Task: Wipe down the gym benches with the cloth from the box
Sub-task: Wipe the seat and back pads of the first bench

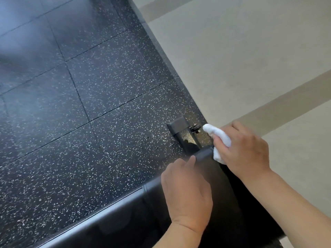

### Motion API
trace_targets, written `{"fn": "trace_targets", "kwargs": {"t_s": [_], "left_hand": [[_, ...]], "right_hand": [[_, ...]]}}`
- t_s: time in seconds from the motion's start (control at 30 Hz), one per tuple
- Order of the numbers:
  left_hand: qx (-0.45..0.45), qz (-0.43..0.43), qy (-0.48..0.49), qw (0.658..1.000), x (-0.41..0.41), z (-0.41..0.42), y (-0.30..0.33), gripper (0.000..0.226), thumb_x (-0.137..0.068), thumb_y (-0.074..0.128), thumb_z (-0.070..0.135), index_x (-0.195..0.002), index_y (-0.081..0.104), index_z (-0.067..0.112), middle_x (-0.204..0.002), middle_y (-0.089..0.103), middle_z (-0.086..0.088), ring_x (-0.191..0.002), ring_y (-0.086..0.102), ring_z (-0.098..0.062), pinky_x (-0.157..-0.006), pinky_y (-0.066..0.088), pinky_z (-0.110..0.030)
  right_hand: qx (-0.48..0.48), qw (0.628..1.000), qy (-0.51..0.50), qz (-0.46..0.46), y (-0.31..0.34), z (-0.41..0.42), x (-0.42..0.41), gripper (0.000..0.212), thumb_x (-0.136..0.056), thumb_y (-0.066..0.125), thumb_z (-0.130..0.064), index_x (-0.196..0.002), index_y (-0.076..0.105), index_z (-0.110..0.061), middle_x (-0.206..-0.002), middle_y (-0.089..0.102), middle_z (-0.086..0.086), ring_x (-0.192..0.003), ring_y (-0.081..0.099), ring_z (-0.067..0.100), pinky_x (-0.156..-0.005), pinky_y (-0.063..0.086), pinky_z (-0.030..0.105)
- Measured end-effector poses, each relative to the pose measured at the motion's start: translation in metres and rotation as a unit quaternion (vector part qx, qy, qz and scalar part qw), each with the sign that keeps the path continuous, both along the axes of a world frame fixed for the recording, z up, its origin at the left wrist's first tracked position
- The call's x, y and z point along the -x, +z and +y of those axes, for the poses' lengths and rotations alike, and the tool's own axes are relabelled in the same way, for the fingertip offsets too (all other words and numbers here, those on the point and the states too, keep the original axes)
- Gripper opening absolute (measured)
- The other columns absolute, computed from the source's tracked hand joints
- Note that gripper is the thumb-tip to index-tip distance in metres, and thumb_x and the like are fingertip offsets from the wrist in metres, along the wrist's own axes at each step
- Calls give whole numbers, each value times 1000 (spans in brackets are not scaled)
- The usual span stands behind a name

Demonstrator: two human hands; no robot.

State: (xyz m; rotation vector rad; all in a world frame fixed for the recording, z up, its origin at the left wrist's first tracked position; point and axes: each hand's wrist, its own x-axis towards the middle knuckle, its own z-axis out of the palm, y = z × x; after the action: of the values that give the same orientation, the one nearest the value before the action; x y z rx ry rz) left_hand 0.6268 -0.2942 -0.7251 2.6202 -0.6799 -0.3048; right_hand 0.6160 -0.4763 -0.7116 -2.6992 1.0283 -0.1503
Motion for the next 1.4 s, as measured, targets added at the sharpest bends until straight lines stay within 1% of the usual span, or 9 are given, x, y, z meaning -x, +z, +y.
{"fn": "trace_targets", "kwargs": {"t_s": [0.13,0.27,0.5,0.7,0.8,0.9,1.03,1.23,1.4], "left_hand": [[54,57,-52,996,-21,19,14,52,-89,59,33,-140,62,24,-131,55,4,-123,51,-20,-111,42,-38],[29,88,-79,993,-51,76,17,46,-91,54,33,-135,59,21,-132,56,7,-119,54,-17,-107,40,-32],[-53,78,-67,993,-74,146,12,38,-95,47,50,-113,64,21,-105,61,8,-93,60,-22,-81,43,-35],[-62,72,-66,993,-72,145,14,48,-97,44,49,-124,67,16,-119,66,2,-105,64,-26,-90,51,-43],[-60,69,-58,994,-68,139,15,49,-97,42,44,-127,66,15,-122,67,1,-107,65,-26,-94,50,-45],[-40,76,-56,995,-62,125,20,48,-97,41,39,-130,66,14,-127,66,-1,-114,64,-27,-99,50,-48],[-16,95,-81,992,-54,97,26,48,-98,40,34,-134,63,12,-132,64,-2,-122,61,-26,-104,49,-50],[2,130,-80,988,-59,68,20,31,-96,44,20,-123,60,16,-121,59,4,-106,58,-24,-91,46,-44],[9,106,-129,986,-50,24,25,38,-101,43,31,-134,57,17,-128,58,4,-116,56,-21,-101,46,-41]], "right_hand": [[5,991,58,119,3,11,-31,26,-87,63,-39,-71,60,-19,-75,45,-2,-61,38,28,-55,33,31],[-19,965,128,228,11,30,-59,28,-94,50,-44,-78,64,-27,-84,48,-4,-73,47,26,-64,33,34],[-119,940,262,185,11,171,-95,27,-102,48,-38,-93,66,-20,-99,57,1,-91,62,26,-66,30,36],[-98,932,257,236,14,88,-73,22,-85,58,-45,-104,63,-34,-85,47,-3,-86,65,32,-66,41,35],[-85,945,74,308,21,3,-65,19,-73,61,-47,-89,66,-40,-88,62,0,-87,62,35,-71,50,37],[-85,963,25,255,14,-9,-56,27,-79,57,-53,-68,63,-29,-74,59,-7,-79,58,31,-66,43,35],[-56,975,119,181,12,43,-52,34,-91,51,-52,-81,68,-23,-86,60,-5,-86,63,28,-66,38,36],[-72,973,217,42,3,87,-48,32,-96,65,-41,-77,66,-15,-82,59,2,-73,63,29,-59,31,33],[-61,986,116,108,-6,-13,-43,30,-96,51,-48,-95,70,-25,-100,64,1,-94,64,30,-69,37,34]]}}
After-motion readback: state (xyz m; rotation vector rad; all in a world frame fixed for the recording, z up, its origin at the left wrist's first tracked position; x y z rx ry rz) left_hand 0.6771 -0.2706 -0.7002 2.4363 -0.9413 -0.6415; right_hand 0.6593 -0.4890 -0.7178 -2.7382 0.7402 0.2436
